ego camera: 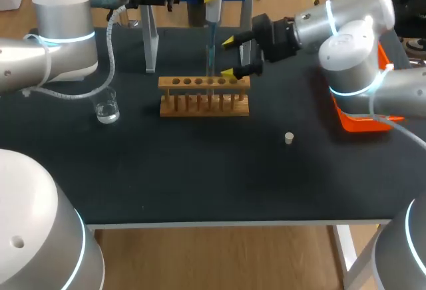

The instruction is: Invert the test tube, pick up the pipette, mount the tip to pipette, aspirate from beaker and dispense into the tube, eject the tip, return the pipette, and cap with the stopper.

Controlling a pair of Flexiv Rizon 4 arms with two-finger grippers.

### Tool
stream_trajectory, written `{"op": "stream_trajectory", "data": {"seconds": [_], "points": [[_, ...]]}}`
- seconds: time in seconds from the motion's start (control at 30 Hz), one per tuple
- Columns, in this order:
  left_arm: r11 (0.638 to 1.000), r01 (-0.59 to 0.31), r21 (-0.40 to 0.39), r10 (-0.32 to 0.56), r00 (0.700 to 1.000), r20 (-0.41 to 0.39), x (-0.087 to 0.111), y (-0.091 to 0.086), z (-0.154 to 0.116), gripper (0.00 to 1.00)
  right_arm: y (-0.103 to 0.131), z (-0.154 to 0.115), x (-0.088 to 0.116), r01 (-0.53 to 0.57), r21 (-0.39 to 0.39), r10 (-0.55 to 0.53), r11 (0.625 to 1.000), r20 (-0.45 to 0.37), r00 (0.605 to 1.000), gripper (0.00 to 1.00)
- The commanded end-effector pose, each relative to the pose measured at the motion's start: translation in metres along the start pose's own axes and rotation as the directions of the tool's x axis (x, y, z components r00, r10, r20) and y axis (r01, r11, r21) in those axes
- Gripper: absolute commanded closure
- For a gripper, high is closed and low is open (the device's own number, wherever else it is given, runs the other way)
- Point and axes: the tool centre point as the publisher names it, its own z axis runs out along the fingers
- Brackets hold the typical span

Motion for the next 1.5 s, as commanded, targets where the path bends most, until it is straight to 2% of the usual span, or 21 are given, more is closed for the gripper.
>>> {"op": "stream_trajectory", "data": {"seconds": [0.03,0.4,0.53,0.83,1.23,1.5], "points": [[1.000,0.000,0.000,0.000,1.000,-0.007,-0.002,0.000,-0.001,1.00,-0.008,-0.024,0.006,-0.011,-0.010,0.011,1.000,0.020,1.000,0.00],[1.000,0.000,0.000,0.000,1.000,-0.007,-0.002,0.000,-0.001,1.00,-0.010,-0.046,0.005,-0.023,-0.054,0.026,0.998,0.054,0.998,0.00],[1.000,0.000,0.000,0.000,1.000,-0.007,-0.002,0.000,-0.001,1.00,-0.004,-0.054,0.002,-0.026,-0.101,0.033,0.995,0.073,0.997,0.00],[1.000,0.000,0.000,0.000,1.000,-0.007,-0.002,0.000,-0.001,1.00,0.015,-0.078,-0.007,-0.055,-0.122,0.070,0.991,0.117,0.991,0.00],[1.000,0.000,0.000,0.000,1.000,-0.007,-0.002,0.000,-0.001,1.00,0.089,-0.139,-0.008,0.060,-0.209,-0.023,0.976,0.177,0.984,0.00],[1.000,0.000,0.000,0.000,1.000,-0.007,-0.002,0.000,-0.001,1.00,0.131,-0.168,-0.008,0.098,-0.247,-0.052,0.964,0.189,0.981,0.00]]}}
